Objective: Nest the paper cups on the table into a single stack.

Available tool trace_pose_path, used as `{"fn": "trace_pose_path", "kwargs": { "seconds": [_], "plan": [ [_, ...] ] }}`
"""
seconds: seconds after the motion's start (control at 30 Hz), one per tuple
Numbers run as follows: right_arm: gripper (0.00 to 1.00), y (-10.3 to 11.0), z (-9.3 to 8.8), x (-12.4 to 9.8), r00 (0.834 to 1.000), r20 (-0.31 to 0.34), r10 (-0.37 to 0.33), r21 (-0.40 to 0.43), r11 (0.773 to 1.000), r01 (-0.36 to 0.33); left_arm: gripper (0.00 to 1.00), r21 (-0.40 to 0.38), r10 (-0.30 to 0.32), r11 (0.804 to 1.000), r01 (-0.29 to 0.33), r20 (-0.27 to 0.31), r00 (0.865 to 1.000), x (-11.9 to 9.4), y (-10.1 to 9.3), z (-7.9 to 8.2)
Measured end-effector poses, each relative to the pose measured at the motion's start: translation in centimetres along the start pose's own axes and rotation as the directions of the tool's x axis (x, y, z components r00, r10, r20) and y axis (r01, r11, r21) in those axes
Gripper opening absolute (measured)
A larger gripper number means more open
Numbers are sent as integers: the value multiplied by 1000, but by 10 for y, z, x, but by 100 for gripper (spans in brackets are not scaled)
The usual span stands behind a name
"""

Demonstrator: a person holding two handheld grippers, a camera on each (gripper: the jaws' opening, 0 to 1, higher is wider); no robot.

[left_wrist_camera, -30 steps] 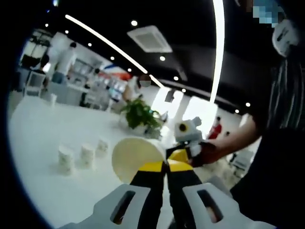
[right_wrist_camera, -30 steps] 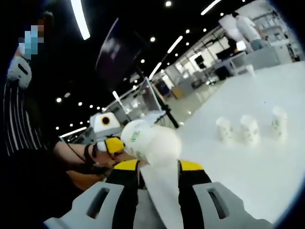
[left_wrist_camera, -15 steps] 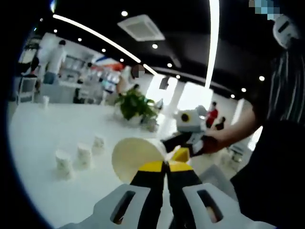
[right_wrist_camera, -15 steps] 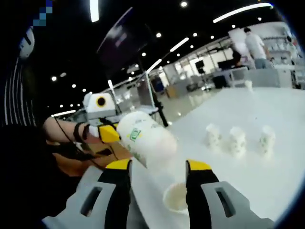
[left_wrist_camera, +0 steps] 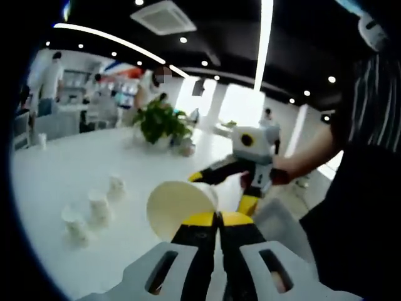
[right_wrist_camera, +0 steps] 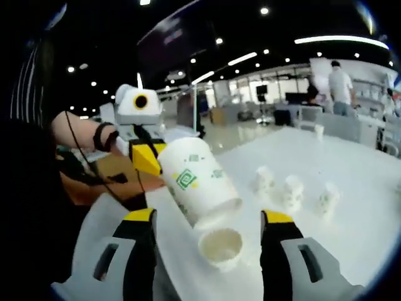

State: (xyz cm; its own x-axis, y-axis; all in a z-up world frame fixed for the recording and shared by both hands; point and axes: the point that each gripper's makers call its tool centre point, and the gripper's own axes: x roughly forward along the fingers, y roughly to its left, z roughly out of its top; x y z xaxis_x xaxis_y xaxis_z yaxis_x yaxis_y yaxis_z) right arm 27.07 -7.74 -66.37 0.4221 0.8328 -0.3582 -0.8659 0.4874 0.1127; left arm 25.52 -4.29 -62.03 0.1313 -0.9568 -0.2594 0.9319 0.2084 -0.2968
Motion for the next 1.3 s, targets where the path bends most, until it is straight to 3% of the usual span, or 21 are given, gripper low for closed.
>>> {"fn": "trace_pose_path", "kwargs": {
  "seconds": [0.2, 0.33, 0.47, 0.63, 0.97, 1.07, 1.17, 1.3],
  "plan": [
    [79, 1, -4, -8, 999, -4, -47, -88, 995, 46, 0, 58, -24, 998, 31, -115, 993, 10, -2, -9],
    [85, -2, -10, -10, 997, -14, -75, -114, 991, 73, 0, 73, -32, 996, 43, -149, 988, 13, -2, -9],
    [99, -8, -10, -11, 993, 3, -117, -116, 986, 117, 0, 90, -35, 995, 53, -193, 981, 15, -1, -13],
    [98, -9, -11, -13, 992, 4, -123, -97, 988, 123, 0, 83, -28, 995, 48, -226, 974, 15, 2, -14],
    [100, -31, -15, -26, 978, -5, -209, -60, 976, 208, 0, 118, 8, 992, 40, -382, 924, 14, 14, -42],
    [100, -39, -20, -31, 969, -17, -246, -59, 968, 245, 0, 127, 26, 991, 31, -426, 904, 15, 22, -49],
    [100, -46, -24, -35, 959, -23, -284, -57, 958, 282, 0, 124, 23, 992, 35, -441, 897, 17, 25, -50],
    [100, -54, -29, -40, 944, -31, -327, -41, 945, 326, 0, 146, 21, 988, 57, -484, 875, 20, 32, -58]
  ]
}}
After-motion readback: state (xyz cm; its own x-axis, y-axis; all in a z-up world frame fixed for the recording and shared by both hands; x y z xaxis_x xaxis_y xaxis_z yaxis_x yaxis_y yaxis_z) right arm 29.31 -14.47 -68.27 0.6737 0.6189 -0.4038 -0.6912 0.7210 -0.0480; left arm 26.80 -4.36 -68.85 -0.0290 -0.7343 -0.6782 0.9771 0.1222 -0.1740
